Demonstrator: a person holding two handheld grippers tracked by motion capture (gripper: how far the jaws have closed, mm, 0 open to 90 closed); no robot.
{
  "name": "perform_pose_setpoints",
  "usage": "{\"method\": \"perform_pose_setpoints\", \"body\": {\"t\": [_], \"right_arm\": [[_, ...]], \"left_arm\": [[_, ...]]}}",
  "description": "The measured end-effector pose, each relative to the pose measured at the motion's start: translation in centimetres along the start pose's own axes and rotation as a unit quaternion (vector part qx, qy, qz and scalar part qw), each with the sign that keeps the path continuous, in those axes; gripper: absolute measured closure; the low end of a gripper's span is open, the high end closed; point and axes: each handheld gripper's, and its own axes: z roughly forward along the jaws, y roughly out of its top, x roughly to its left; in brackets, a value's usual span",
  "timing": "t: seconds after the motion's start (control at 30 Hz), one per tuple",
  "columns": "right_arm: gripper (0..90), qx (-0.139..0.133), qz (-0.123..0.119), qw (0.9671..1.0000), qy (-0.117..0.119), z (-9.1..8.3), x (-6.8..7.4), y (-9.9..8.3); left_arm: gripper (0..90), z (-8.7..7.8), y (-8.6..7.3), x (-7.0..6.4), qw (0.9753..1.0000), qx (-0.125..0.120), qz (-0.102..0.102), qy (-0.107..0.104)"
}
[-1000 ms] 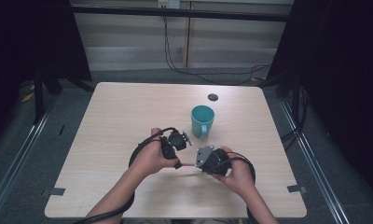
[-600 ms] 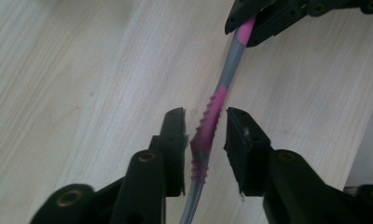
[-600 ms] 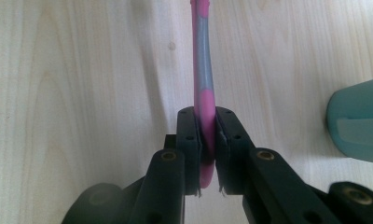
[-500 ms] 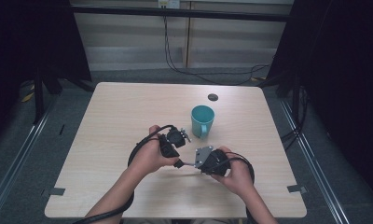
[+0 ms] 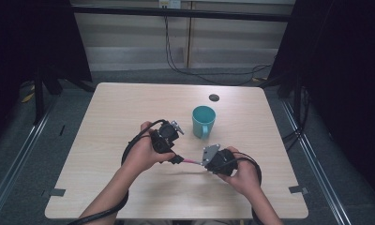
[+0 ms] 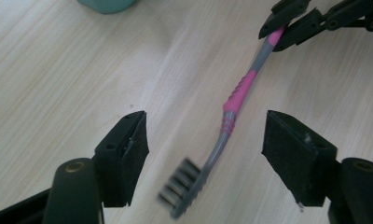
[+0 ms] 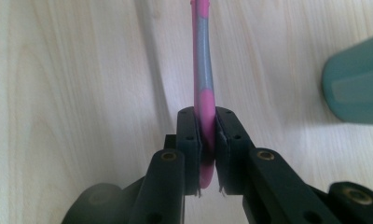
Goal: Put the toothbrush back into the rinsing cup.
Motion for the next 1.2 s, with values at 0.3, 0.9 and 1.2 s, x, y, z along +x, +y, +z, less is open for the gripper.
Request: {"method": "perform_pose_setpoints", "body": {"t": [0.3,0.9,1.2], "right_arm": [[81.6,0.006,0.033,0.9994,-0.006,-0.4,-0.5,-1.9],[81.6,-0.007,0.099,0.9948,-0.023,-1.3,-1.3,-3.6],[81.6,-0.031,0.146,0.9884,-0.026,-1.5,-1.6,-3.6]], "left_arm": [[25.1,-0.9,-0.7,0.9,0.9997,-0.021,-0.005,0.013],[24.3,-0.9,-2.4,1.8,0.9988,-0.031,-0.031,0.02],[25.2,-0.4,-2.8,1.8,0.9983,-0.033,-0.042,0.021]]}}
